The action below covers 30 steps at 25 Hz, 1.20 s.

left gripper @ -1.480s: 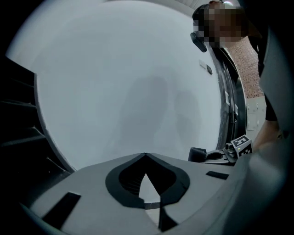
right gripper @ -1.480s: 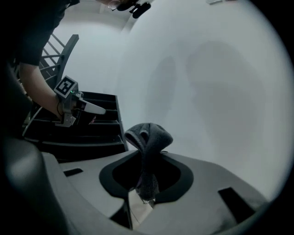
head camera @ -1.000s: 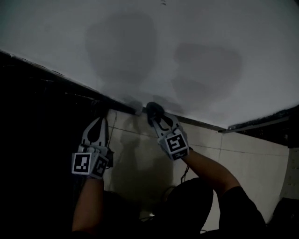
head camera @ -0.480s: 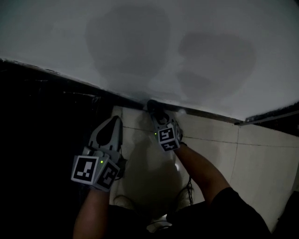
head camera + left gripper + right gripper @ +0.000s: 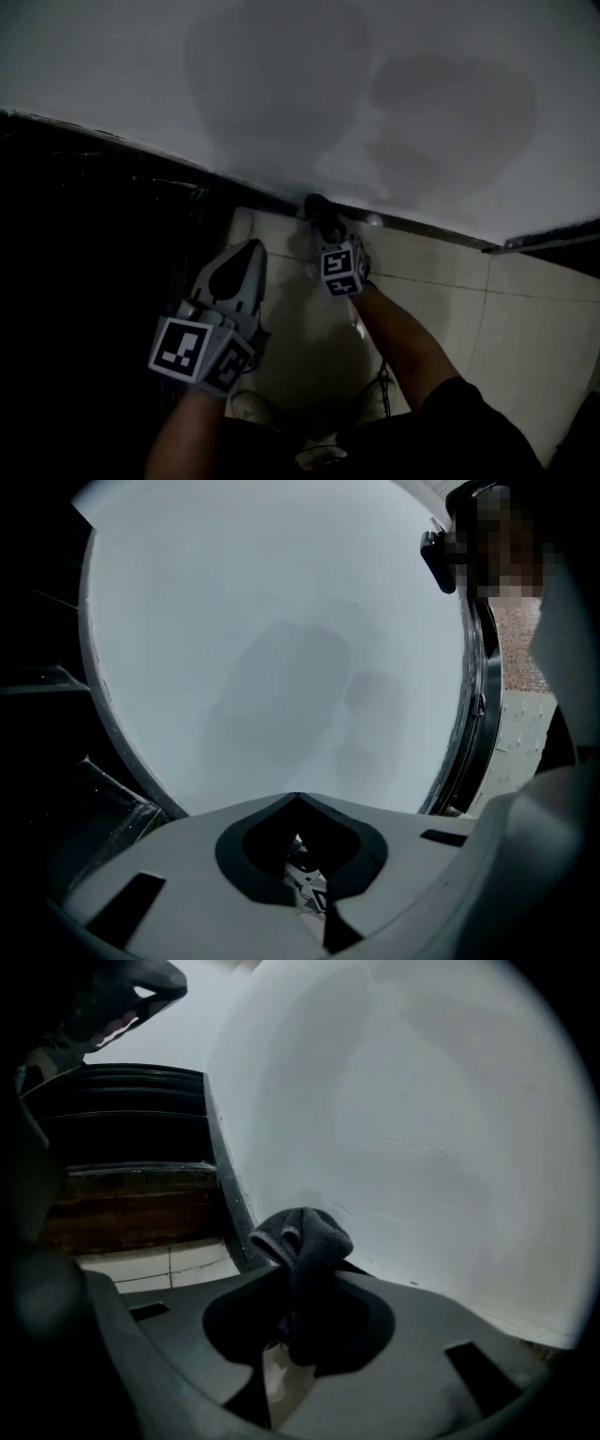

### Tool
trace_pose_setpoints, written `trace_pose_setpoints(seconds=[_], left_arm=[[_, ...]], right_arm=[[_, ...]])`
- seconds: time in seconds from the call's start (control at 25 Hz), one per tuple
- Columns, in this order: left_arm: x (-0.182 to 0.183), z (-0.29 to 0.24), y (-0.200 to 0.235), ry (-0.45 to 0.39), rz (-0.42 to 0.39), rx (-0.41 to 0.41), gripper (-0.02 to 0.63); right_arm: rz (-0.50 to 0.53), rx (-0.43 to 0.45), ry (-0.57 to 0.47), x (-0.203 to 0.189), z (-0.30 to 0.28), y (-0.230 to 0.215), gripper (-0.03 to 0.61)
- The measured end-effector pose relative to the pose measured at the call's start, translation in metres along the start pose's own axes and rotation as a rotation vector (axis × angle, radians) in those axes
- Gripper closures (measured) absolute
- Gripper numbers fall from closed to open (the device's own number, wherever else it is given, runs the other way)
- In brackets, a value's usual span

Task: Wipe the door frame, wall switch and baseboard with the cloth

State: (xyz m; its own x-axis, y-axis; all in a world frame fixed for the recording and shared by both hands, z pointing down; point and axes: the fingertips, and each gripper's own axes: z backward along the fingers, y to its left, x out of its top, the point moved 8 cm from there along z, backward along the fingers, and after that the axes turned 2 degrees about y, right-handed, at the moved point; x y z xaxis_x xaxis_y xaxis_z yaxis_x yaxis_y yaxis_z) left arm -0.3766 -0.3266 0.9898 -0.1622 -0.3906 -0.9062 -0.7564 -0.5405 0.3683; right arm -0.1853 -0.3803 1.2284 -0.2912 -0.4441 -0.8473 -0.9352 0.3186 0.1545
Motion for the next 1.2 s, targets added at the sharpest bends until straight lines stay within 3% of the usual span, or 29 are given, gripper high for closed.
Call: trace_pose_setpoints(seconds=[0.4, 0.92, 1.2], left_arm=[[-0.007, -0.001, -0.009, 0.026, -0.051, -0.045, 0.621], [-0.021, -0.018, -0.061, 0.033, -0.088, -0.163, 0.621], [-0.019, -0.018, -0.062, 0.02, -0.029, -0.172, 0.621]], right_arm=[[0.102, -0.015, -0.014, -0.014, 0.026, -0.03, 0.494], [0.077, -0.129, 0.022, -0.045, 0.081, -0.094, 0.494], [0.013, -0.201, 0.049, -0.068, 0.099, -0.118, 0.494]])
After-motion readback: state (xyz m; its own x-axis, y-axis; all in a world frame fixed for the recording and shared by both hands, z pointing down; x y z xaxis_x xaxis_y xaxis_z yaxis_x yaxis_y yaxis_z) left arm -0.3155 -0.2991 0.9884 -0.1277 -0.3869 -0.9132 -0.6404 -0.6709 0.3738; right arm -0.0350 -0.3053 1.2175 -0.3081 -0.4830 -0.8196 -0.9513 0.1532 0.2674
